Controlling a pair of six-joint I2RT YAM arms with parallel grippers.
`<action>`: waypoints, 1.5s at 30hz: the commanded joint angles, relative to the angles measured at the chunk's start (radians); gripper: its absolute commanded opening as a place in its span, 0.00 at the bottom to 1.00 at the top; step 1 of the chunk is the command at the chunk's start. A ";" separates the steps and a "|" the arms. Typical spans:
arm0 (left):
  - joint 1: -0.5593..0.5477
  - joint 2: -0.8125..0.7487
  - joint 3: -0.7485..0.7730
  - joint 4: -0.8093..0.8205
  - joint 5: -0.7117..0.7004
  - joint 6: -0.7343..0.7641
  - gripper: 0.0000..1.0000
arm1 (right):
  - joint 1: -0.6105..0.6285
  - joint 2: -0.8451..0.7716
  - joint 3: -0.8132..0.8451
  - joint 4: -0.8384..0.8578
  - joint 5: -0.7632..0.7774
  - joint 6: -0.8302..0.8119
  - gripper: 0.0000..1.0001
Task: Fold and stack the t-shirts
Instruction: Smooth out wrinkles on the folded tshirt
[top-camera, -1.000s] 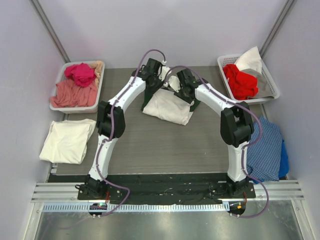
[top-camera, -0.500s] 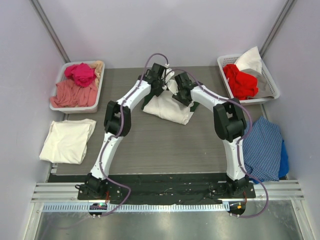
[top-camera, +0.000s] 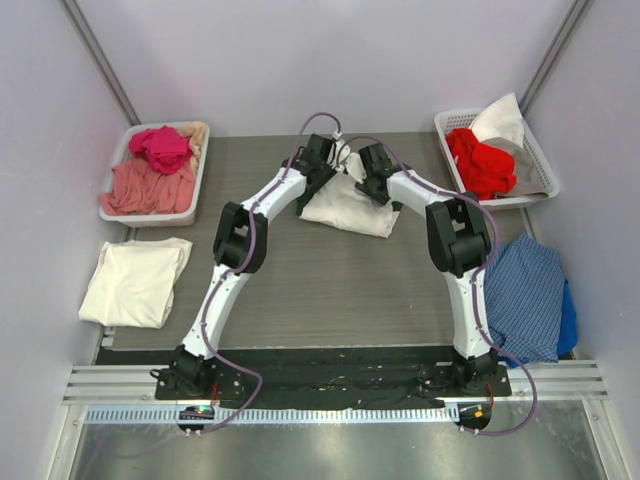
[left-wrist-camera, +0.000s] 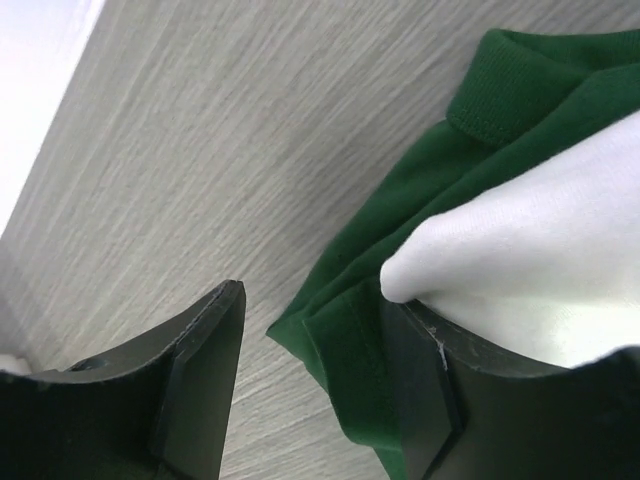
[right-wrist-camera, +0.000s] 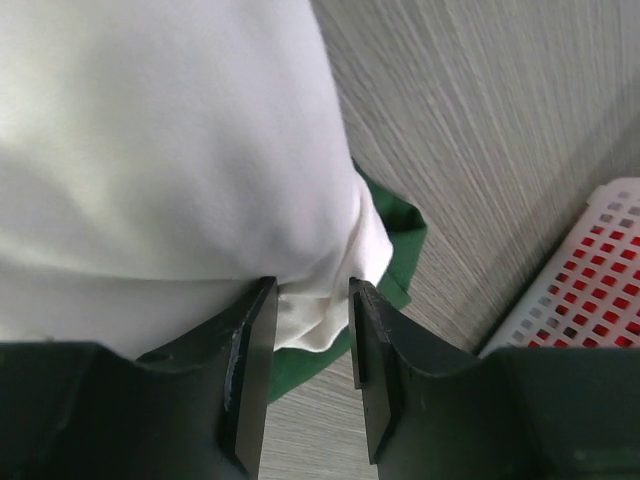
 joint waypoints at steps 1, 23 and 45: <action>0.001 -0.019 -0.058 0.040 -0.066 0.028 0.61 | -0.021 -0.022 0.003 0.032 0.071 -0.015 0.42; -0.010 -0.410 -0.201 -0.139 0.207 -0.147 0.60 | -0.018 -0.416 -0.194 -0.032 -0.090 0.260 0.44; -0.093 -0.134 -0.097 -0.272 0.379 -0.169 0.58 | -0.020 -0.370 -0.350 0.089 -0.219 0.335 0.46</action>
